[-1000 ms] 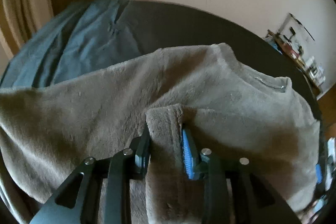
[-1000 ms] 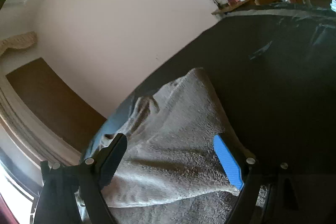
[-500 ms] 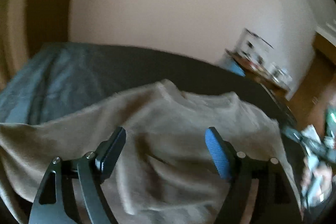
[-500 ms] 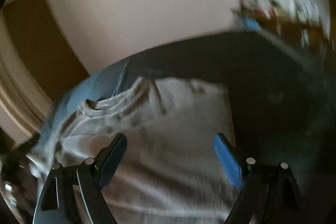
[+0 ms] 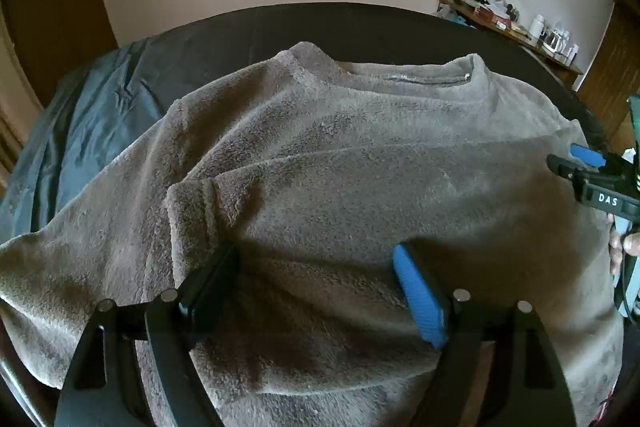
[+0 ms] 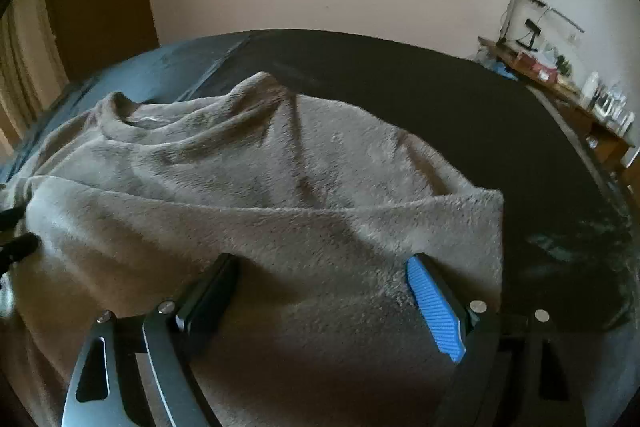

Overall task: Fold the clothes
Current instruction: 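Smooth the folded sweater flat with both grippers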

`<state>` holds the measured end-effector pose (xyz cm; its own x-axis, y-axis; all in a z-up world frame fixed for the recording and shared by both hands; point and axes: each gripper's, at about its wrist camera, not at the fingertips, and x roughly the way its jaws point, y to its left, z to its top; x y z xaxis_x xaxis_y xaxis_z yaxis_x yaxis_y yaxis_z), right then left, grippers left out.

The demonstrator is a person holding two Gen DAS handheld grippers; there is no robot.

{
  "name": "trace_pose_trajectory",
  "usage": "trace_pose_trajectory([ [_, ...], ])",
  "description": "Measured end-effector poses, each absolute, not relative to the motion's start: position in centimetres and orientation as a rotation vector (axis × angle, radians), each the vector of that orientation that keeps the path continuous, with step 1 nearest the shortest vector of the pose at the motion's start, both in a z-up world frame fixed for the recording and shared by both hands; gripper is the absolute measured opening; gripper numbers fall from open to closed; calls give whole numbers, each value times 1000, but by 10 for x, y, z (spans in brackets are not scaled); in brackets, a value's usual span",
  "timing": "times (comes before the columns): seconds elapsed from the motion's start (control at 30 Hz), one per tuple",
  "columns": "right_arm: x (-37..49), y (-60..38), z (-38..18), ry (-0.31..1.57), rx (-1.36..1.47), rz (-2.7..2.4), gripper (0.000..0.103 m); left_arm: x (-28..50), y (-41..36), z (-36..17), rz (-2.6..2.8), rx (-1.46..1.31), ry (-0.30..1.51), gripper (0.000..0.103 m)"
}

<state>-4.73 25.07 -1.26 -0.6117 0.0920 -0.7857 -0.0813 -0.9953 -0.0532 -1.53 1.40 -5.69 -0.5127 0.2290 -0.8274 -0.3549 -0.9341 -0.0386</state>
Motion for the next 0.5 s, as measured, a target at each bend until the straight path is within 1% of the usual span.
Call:
trace_pose_trajectory([
  [0.2, -51, 273, -16, 79, -1318, 2711, 87, -11, 14, -52, 2462, -1314, 203, 84],
  [0.37, -68, 255, -20, -9, -1318, 2679, 91, -9, 14, -52, 2464, -1311, 203, 86],
  [0.5, -66, 257, -19, 17, -1320, 2692, 92, -11, 15, -53, 2466, -1310, 198, 87],
])
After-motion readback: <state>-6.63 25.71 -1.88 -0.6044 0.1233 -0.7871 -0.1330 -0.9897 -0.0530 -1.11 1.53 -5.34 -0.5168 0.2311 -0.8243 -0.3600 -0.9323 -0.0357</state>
